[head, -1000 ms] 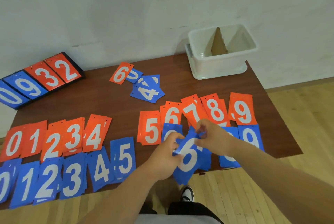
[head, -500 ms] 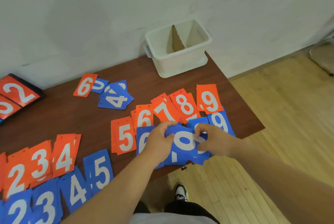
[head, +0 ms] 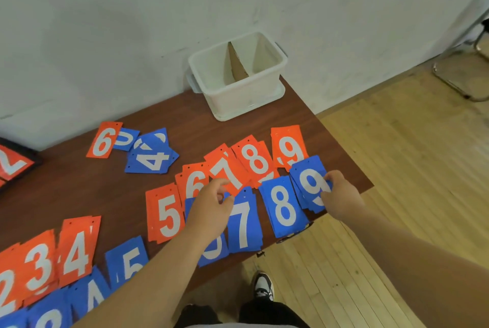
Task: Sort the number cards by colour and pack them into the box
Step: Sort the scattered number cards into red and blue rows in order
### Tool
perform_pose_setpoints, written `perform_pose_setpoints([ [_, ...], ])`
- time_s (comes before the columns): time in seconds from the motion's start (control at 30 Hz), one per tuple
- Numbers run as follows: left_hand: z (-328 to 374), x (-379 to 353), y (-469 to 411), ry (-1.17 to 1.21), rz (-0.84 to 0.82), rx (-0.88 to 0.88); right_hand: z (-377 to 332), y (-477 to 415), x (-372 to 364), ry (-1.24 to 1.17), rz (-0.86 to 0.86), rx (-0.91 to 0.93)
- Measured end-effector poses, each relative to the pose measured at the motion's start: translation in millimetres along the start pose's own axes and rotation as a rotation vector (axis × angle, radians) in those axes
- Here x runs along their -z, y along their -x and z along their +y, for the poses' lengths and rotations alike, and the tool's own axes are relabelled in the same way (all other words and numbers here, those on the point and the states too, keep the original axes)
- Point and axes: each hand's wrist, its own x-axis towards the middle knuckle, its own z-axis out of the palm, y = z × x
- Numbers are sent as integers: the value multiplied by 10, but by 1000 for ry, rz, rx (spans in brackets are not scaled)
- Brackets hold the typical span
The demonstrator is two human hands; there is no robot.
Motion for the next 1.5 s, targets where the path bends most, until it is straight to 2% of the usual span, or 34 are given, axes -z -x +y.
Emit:
perform_pose_setpoints([
  [0.1,-98,71,-12,-93,57,-5,-18,0,8,276,44,7],
  [0.17,-149,137,-26,-133,85,-11,-78,21,21,363,87,33],
  [0.27,-233,276,-63,-175,122,-13,-265,43,22,363,130,130],
  [0.4,-303,547,-99,-303,214,-26,-730,80,-88,290,59,313],
  [0.57,-504,995,-66,-409,299,77,-1508,130,-447,276,-38,499],
  [0.73,-885,1491,-68,-360,374,179,-2270,108,-887,372,-101,635],
  [0.9,-1262,1917,-265,-289,421,287,-2987,41,-1327,411,-197,658],
  [1.17,-1661,2326,-932,-267,329,313,-3801,-194,-2107,518,-223,589],
  [1.37,-1956,2718,-1732,-358,343,299,-4056,-353,-2678,508,-157,471],
  [1.5,-2109,2868,-2266,-408,350,339,-4023,-460,-2791,430,-160,363],
])
